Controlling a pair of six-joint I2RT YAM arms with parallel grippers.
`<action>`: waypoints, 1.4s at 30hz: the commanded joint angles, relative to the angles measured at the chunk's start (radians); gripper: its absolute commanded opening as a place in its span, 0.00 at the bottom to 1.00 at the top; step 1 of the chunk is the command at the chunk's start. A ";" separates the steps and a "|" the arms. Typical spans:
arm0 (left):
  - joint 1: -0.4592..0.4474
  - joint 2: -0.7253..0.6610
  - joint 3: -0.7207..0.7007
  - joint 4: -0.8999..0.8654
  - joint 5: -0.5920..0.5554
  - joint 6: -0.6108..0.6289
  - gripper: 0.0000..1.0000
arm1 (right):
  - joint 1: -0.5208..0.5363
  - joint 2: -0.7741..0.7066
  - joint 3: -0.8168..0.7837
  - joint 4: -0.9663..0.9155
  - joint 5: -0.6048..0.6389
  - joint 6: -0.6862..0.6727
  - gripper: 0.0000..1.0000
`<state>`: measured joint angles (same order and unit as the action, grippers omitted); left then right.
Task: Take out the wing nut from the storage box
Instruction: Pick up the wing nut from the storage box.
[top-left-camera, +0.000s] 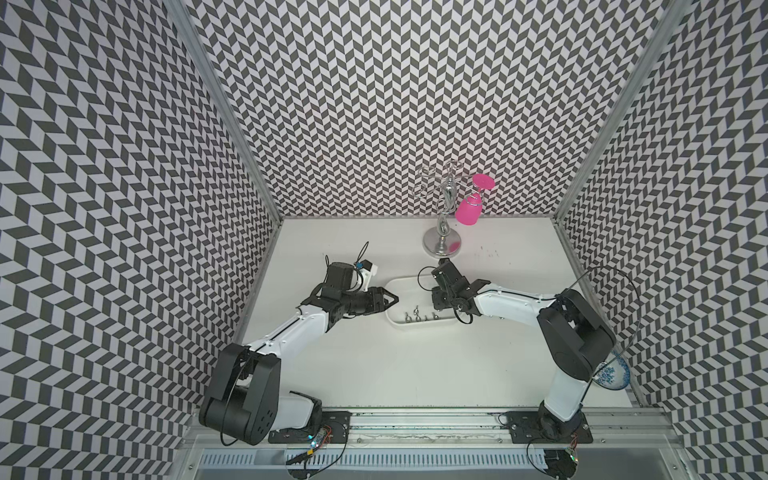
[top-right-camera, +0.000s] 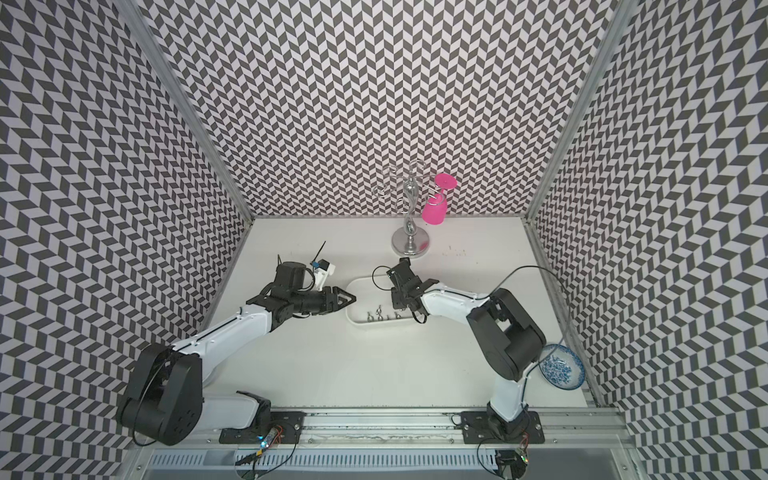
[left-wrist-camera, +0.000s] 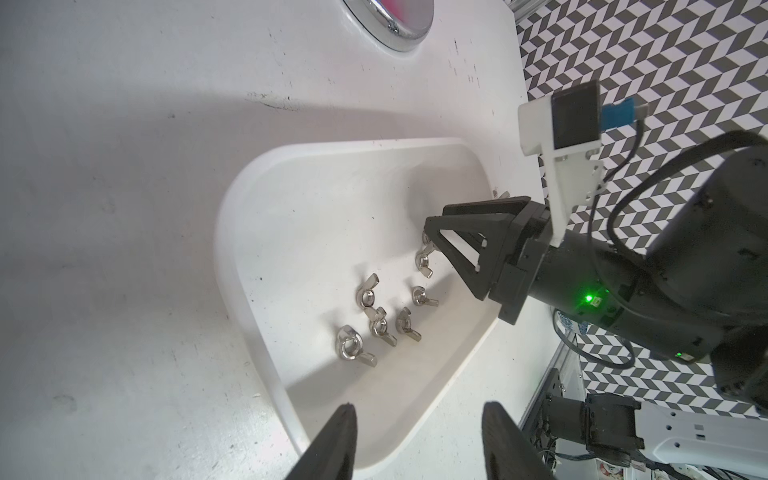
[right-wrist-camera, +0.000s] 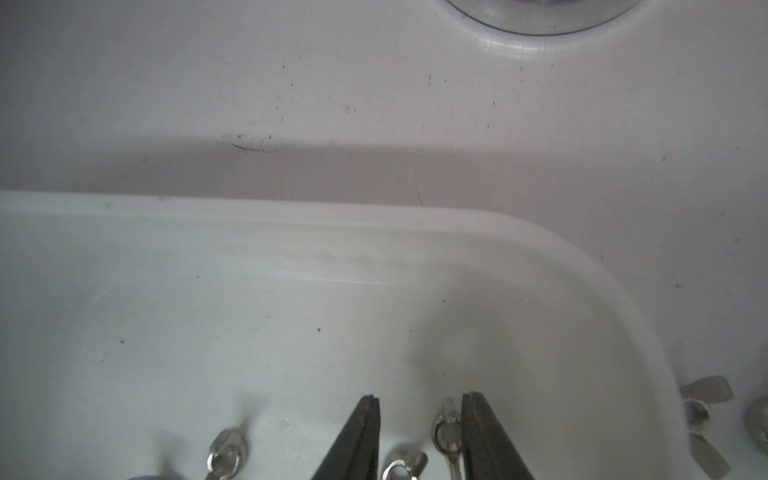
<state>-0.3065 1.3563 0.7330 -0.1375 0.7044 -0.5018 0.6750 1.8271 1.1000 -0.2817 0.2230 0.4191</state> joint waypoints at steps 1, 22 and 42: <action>0.009 -0.020 0.005 -0.016 0.023 0.026 0.52 | -0.009 0.026 0.024 0.022 0.030 0.016 0.38; 0.014 -0.026 0.019 -0.025 0.024 0.021 0.52 | -0.046 0.064 0.017 0.029 -0.026 0.010 0.24; 0.011 -0.030 0.019 -0.015 0.034 -0.004 0.52 | -0.054 -0.017 0.038 0.049 0.010 0.006 0.00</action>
<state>-0.3000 1.3518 0.7330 -0.1516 0.7216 -0.4961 0.6250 1.8709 1.1046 -0.2611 0.2081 0.4232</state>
